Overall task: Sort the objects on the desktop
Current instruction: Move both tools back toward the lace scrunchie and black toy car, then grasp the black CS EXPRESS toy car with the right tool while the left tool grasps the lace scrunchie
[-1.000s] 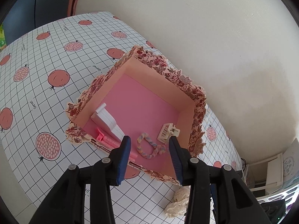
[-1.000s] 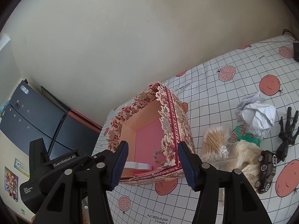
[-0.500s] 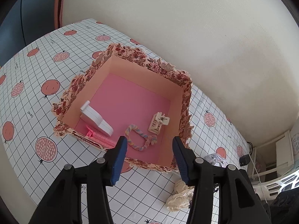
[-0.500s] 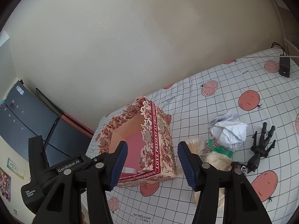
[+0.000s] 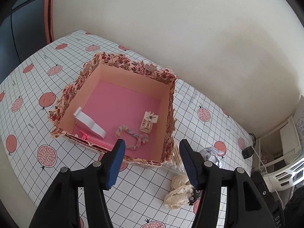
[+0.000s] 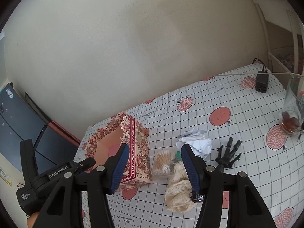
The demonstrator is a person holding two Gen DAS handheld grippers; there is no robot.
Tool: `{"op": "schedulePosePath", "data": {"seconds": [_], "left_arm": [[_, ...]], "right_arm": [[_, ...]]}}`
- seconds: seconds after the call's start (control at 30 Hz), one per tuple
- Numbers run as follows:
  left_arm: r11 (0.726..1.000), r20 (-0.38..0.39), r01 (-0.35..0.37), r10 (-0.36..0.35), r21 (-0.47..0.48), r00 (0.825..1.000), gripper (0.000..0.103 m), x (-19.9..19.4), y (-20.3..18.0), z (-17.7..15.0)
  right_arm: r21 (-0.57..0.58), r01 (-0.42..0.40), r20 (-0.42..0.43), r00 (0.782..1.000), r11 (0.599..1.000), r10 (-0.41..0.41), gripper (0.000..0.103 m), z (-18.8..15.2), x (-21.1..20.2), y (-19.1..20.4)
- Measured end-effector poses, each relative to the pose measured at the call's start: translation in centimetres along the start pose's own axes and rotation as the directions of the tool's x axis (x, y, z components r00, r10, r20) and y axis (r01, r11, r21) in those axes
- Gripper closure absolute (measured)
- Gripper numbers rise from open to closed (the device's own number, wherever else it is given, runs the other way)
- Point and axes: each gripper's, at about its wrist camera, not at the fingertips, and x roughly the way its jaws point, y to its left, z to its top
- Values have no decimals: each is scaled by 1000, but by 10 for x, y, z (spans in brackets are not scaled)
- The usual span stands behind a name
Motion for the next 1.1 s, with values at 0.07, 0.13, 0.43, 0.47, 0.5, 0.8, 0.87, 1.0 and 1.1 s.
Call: {"op": "schedulePosePath", "data": {"seconds": [0.07,0.13,0.43,0.47,0.5,0.8,0.87,1.0,1.1], "left_arm": [[1000,-2,0,0,10,1000,43,-1,-3,-2],[1000,-2,0,0,24,1000,43,-2,-7,-4],[992,-16,25,-23,122,1000,42,-2,-38,-19],[991,-24,31,-28,133,999,42,0,-41,-21],[989,-34,37,-33,146,999,41,3,-45,-24],[968,-126,41,-10,249,992,37,34,-72,-45],[964,-140,33,5,266,990,37,40,-74,-48],[961,-180,39,11,273,984,37,57,-75,-53],[962,-219,49,11,269,976,37,69,-75,-59]], "right_arm": [[7,23,20,1000,1000,-24,42,4,-8,-6],[5,50,35,998,999,-50,42,8,-15,-10],[26,112,41,993,993,-113,42,14,-31,-30],[29,125,31,992,992,-126,42,14,-29,-32],[32,137,17,990,990,-138,42,13,-27,-34],[-62,253,-175,950,965,-260,39,-7,20,-43],[-60,253,-193,946,966,-260,39,-10,26,-46],[-43,279,-247,927,959,-281,39,-16,41,-58],[9,292,-303,912,956,-275,39,-23,53,-73]]}}
